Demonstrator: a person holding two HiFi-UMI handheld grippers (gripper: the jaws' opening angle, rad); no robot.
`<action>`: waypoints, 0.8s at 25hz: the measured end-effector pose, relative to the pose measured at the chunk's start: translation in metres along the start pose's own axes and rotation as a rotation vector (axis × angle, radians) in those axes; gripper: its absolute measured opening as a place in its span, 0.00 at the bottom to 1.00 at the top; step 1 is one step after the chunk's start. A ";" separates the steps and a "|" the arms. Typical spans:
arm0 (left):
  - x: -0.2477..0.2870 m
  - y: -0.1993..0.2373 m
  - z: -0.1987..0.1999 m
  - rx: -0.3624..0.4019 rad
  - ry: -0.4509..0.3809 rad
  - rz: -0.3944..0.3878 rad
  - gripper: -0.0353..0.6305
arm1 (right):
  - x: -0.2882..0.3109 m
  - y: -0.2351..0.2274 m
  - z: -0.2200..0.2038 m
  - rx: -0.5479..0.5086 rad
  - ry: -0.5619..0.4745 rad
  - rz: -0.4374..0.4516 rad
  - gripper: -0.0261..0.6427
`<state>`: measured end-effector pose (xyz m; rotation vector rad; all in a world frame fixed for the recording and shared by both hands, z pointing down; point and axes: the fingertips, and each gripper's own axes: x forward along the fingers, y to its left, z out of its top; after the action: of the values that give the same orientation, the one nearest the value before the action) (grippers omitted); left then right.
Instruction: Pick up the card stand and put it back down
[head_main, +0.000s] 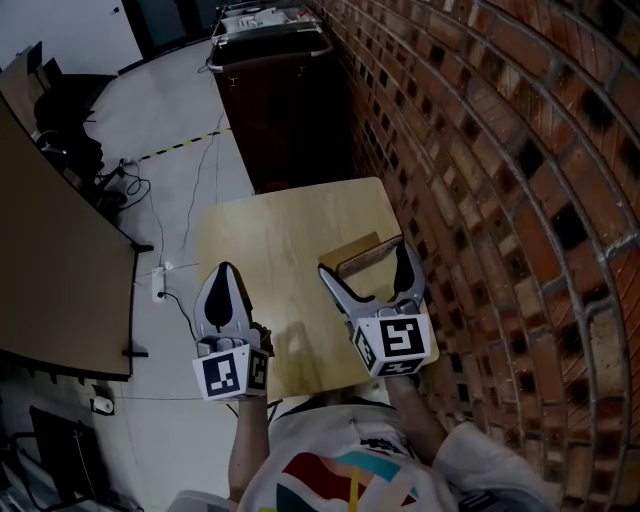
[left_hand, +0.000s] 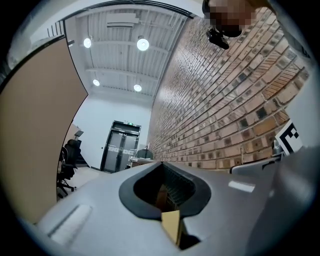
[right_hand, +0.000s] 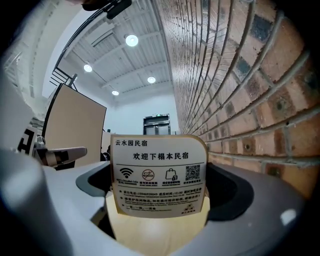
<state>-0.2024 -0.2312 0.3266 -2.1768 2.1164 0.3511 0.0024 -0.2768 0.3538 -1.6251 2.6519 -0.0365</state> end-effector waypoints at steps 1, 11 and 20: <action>0.000 0.000 0.000 0.001 0.000 0.000 0.06 | 0.000 0.000 0.000 0.001 0.000 0.001 0.89; 0.001 0.006 -0.013 -0.020 0.034 0.017 0.06 | 0.025 -0.011 -0.025 0.034 0.060 -0.001 0.89; 0.005 0.028 -0.055 -0.034 0.144 0.064 0.06 | 0.126 -0.044 -0.099 0.007 0.208 -0.031 0.89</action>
<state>-0.2244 -0.2487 0.3814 -2.2197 2.2743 0.2430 -0.0196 -0.4090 0.4521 -1.7494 2.7703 -0.2273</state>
